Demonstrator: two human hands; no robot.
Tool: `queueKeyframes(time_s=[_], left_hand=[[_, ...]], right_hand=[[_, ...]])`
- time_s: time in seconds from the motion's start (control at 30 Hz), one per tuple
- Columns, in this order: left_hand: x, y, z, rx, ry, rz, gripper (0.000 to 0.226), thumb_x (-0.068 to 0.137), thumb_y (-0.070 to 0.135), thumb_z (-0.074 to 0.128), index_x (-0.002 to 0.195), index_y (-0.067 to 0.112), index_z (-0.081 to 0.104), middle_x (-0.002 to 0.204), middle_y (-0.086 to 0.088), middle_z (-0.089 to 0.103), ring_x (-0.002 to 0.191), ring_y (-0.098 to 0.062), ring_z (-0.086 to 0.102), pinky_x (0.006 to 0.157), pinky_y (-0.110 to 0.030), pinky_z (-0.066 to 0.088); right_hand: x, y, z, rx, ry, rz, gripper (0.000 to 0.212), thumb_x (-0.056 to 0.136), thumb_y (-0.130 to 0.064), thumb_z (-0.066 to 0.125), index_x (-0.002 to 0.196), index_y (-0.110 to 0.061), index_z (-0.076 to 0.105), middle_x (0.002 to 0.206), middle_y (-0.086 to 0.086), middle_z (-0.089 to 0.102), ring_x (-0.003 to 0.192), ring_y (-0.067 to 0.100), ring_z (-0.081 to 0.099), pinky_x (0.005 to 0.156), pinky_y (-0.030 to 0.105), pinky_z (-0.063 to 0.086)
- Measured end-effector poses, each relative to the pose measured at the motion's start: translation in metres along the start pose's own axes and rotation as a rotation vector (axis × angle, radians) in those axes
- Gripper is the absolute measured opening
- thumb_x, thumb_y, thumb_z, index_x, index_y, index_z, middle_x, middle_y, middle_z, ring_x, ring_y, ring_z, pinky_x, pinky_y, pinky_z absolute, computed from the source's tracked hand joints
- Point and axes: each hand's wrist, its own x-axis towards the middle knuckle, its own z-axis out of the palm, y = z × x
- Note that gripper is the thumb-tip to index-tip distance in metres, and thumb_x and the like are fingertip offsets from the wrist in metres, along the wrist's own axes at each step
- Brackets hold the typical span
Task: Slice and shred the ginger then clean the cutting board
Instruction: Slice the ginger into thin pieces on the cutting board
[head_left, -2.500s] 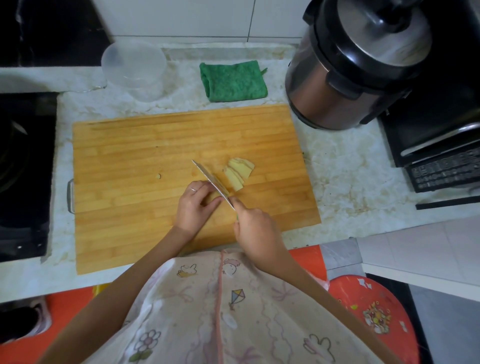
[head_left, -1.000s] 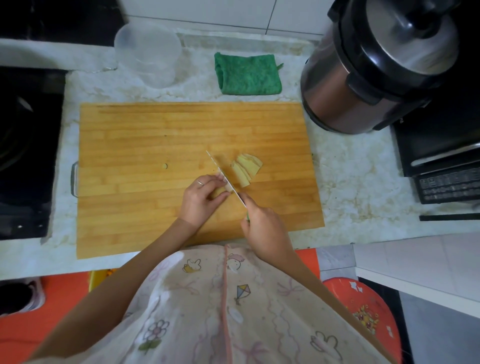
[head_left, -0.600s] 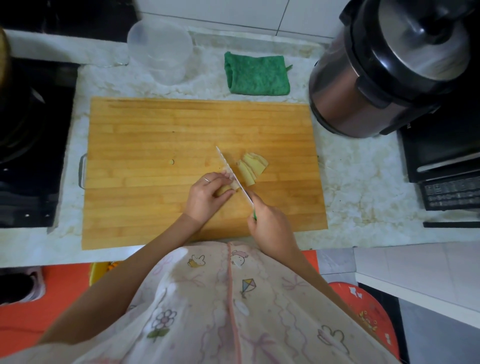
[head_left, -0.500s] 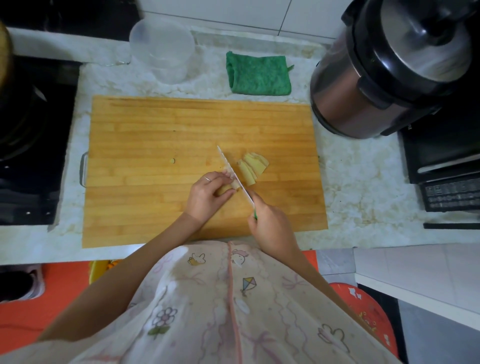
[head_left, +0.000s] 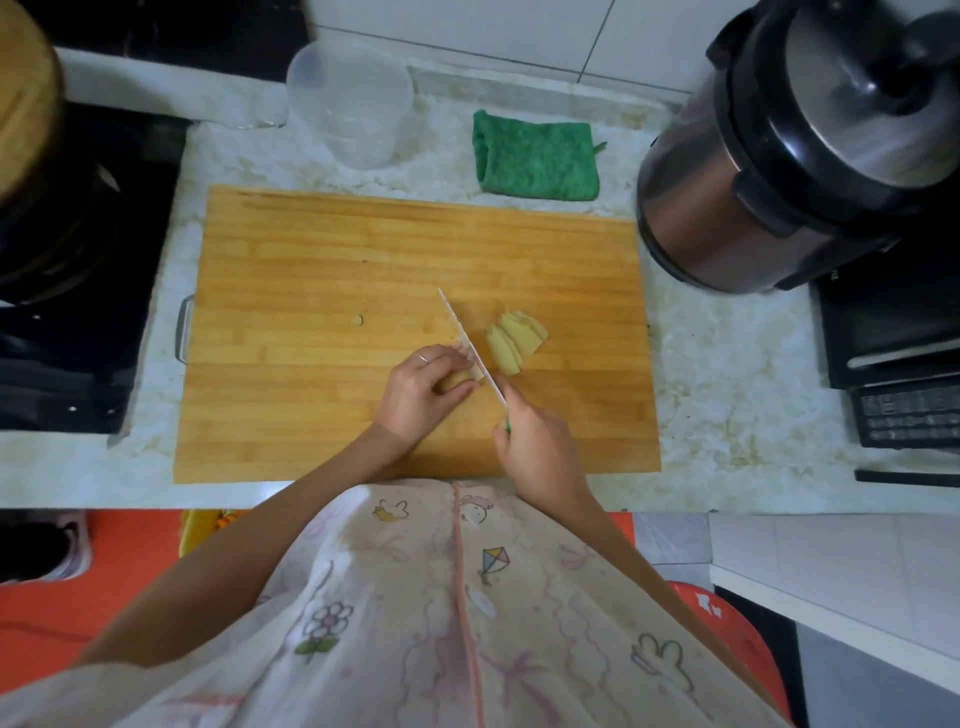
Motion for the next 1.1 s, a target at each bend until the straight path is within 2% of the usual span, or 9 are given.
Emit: queueKeyframes(time_s=[0.4,0.73,0.9,1.03,1.1], left_hand=[[0.001,0.0,0.002,-0.019,-0.008,-0.024,0.025,0.081,0.025,0.072,0.094,0.003,0.072,0.1,-0.009,0.07,0.101,-0.017,0.066,0.09,-0.028,0.052],[0.001,0.002,0.0,-0.019,-0.01,-0.049,0.023,0.078,0.022,0.075,0.091,0.003,0.073,0.098,-0.008,0.071,0.1,-0.011,0.063,0.094,-0.015,0.046],[0.0,0.001,0.0,0.003,-0.023,-0.062,0.024,0.078,0.023,0.076,0.092,0.004,0.073,0.099,-0.008,0.071,0.098,-0.012,0.063,0.089,-0.019,0.049],[0.0,0.002,0.001,0.008,-0.021,-0.079,0.022,0.074,0.017,0.079,0.09,0.003,0.073,0.099,-0.009,0.071,0.097,-0.012,0.062,0.088,-0.015,0.046],[0.001,0.002,0.001,0.004,-0.028,-0.078,0.023,0.077,0.021,0.076,0.091,0.004,0.073,0.099,-0.008,0.071,0.097,-0.014,0.064,0.088,-0.019,0.048]], right_hand=[[0.008,0.004,0.007,0.037,0.009,-0.016,0.057,0.091,-0.008,0.044,0.146,-0.019,0.033,0.085,0.017,0.064,0.084,0.035,0.06,0.063,0.032,0.034],[0.011,0.002,0.012,0.022,-0.007,0.009,0.058,0.093,-0.01,0.042,0.148,-0.021,0.028,0.089,0.018,0.064,0.088,0.035,0.06,0.065,0.033,0.037],[0.009,-0.001,0.015,-0.032,0.008,0.016,0.058,0.094,-0.013,0.042,0.149,-0.022,0.025,0.094,0.017,0.065,0.092,0.035,0.061,0.069,0.036,0.042],[0.008,-0.002,0.015,-0.046,0.013,0.038,0.058,0.094,-0.013,0.042,0.148,-0.023,0.026,0.095,0.019,0.065,0.092,0.037,0.061,0.069,0.037,0.044],[0.008,-0.001,0.015,-0.03,0.012,0.033,0.058,0.093,-0.012,0.042,0.149,-0.022,0.026,0.095,0.019,0.065,0.092,0.037,0.06,0.07,0.038,0.043]])
